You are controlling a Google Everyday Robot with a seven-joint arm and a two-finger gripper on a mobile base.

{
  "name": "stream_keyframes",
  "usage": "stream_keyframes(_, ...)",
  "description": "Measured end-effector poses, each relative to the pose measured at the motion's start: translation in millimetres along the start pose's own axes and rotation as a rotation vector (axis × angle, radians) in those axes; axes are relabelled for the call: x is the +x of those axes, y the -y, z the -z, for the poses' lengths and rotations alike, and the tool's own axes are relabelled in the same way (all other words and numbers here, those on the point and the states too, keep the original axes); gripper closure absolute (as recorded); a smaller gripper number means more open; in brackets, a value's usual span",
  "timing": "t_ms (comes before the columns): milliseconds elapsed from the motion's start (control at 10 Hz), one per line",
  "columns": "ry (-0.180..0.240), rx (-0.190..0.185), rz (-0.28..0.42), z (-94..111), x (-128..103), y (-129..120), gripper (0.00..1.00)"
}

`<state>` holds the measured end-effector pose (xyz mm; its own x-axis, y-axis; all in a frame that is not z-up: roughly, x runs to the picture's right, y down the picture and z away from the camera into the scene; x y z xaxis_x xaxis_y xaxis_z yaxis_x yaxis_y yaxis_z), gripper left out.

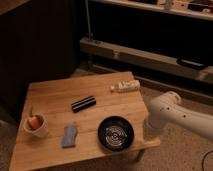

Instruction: Push the ceramic bowl across the table

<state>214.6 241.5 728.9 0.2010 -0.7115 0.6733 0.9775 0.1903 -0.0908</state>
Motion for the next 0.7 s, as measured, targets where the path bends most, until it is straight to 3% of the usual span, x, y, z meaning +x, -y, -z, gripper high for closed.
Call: stream_keyframes(700, -0.069, 0.005, 0.021, -30, -4, -1, 1.00)
